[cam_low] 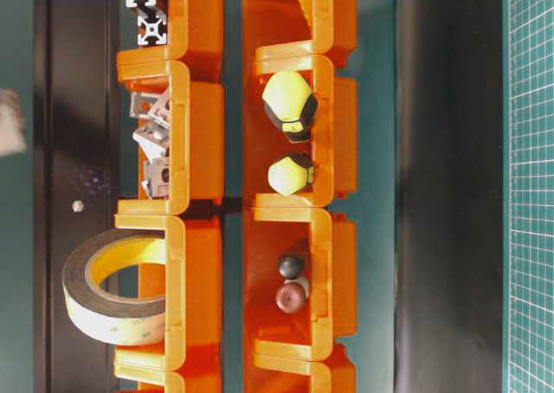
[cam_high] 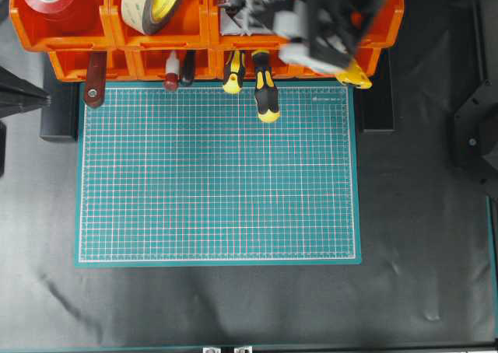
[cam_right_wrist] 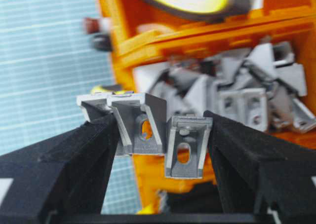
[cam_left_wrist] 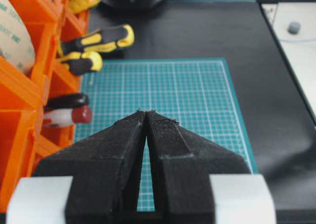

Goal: Pick corner brachets from container rack with right arm.
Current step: 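Lift the brackets out and carry them over the green mat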

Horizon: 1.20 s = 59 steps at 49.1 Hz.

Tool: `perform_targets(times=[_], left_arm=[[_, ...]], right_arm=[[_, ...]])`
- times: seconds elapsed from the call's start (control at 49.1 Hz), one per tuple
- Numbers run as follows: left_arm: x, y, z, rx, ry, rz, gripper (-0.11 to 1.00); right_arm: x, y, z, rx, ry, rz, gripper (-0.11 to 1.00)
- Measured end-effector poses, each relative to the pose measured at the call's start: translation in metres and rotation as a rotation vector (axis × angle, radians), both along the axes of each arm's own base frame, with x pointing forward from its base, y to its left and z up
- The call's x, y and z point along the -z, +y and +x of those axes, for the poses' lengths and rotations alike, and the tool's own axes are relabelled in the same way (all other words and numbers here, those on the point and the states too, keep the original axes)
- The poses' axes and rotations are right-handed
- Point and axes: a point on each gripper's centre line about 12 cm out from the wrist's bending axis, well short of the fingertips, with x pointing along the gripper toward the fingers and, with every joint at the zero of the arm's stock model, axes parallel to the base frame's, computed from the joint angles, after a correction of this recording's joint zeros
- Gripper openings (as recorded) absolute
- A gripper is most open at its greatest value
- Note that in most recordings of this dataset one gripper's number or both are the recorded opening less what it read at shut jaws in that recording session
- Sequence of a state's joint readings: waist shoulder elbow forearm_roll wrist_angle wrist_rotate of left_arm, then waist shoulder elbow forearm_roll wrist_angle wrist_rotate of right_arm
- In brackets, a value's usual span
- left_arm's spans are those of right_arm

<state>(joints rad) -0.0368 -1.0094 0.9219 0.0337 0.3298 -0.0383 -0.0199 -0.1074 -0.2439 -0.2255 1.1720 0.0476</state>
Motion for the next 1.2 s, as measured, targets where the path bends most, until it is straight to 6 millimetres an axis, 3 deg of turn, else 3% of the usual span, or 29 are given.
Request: perform_targets(times=[0.122,0.326,0.529,0.753,0.956,1.201], left_arm=[[0.0,0.0,-0.002,0.0,0.003,0.0,0.07],[-0.001,0.0,-0.004,0.0,-0.005,-0.002,0.07],[-0.006,0.0,-0.008,-0.001,-0.034,-0.003,0.07],[-0.018,0.001,-0.015,-0.003,-0.11,-0.005,0.08],[-0.017,0.001,-0.015,-0.003,-0.109,-0.005,0.07],[-0.018,0.001,-0.015,-0.003,-0.112,-0.005,0.07]], right_arm=[[-0.005,0.029,-0.017,-0.068,0.005,0.005,0.55],[0.011,0.074,-0.038,-0.204,0.053,0.003,0.55],[0.053,0.106,-0.041,-0.307,0.136,-0.013,0.55],[0.122,0.157,-0.023,-0.469,0.138,-0.03,0.55],[0.182,0.162,-0.003,-0.507,0.168,-0.05,0.55],[0.243,0.149,0.03,-0.521,0.188,-0.125,0.55]])
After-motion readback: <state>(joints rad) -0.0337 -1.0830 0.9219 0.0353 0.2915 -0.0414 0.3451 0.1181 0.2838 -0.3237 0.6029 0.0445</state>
